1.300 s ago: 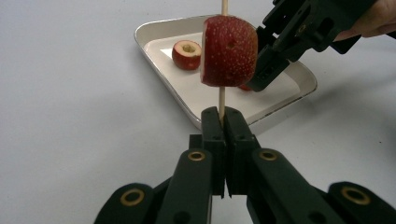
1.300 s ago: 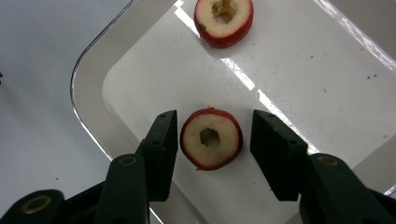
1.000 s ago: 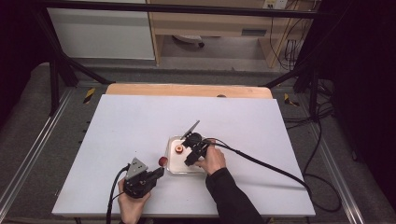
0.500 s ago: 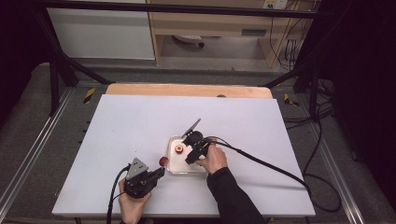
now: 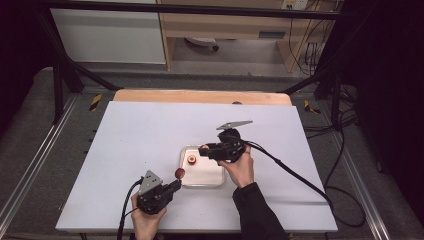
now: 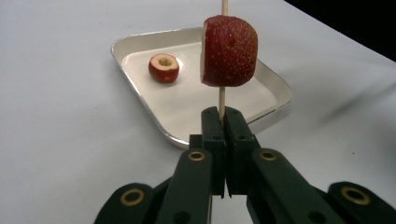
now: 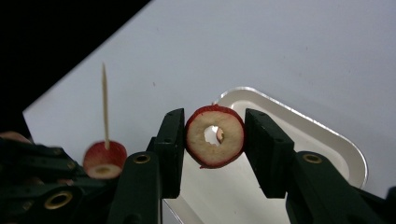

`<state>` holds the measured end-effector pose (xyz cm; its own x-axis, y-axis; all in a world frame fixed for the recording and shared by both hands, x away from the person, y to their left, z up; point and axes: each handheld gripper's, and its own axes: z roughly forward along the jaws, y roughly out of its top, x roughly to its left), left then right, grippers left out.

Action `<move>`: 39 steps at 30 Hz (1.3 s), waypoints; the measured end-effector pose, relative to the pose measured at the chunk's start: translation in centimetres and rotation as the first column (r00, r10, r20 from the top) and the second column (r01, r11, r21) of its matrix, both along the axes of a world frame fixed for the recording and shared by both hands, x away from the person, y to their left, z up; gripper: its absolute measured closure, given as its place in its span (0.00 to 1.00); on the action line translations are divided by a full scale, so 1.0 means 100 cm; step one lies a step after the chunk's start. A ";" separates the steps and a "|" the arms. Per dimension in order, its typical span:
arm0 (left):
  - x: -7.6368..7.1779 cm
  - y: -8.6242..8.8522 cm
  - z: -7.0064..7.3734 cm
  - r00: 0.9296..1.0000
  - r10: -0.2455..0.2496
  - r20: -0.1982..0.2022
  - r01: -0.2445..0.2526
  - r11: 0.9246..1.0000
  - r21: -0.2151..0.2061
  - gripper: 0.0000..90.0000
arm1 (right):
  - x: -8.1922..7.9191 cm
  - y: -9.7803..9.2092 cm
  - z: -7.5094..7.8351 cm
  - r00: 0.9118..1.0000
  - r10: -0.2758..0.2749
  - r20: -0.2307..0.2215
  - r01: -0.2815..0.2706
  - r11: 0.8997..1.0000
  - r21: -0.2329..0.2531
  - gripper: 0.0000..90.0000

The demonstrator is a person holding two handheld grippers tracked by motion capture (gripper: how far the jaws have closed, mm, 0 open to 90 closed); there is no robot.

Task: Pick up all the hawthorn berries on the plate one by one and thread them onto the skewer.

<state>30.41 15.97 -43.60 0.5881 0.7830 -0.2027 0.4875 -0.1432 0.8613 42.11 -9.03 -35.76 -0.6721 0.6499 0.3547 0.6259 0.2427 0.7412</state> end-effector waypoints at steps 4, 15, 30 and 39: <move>-0.002 -0.010 0.003 1.000 -0.007 0.012 0.007 1.000 -0.012 0.99 | -0.006 -0.016 0.001 0.998 -0.038 0.050 0.029 0.987 0.159 0.67; -0.008 -0.035 0.005 0.999 -0.042 0.020 0.042 0.999 0.001 0.99 | -0.020 -0.035 -0.001 0.973 -0.165 0.160 0.084 0.903 0.421 0.67; -0.007 -0.056 0.018 0.998 -0.046 0.037 0.047 0.999 -0.007 0.99 | -0.027 -0.032 0.000 0.976 -0.194 0.096 0.105 0.813 0.573 0.67; -0.004 -0.059 0.023 0.998 -0.039 0.041 0.039 0.999 -0.002 0.99 | -0.029 -0.036 0.007 0.981 -0.193 0.009 0.145 0.766 0.626 0.67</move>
<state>30.03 10.02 -41.27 0.6260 0.7589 -0.1797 0.4455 -0.1589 0.8811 39.22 -12.62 -35.08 -0.6104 0.4098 0.6779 0.5549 -0.3895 0.7351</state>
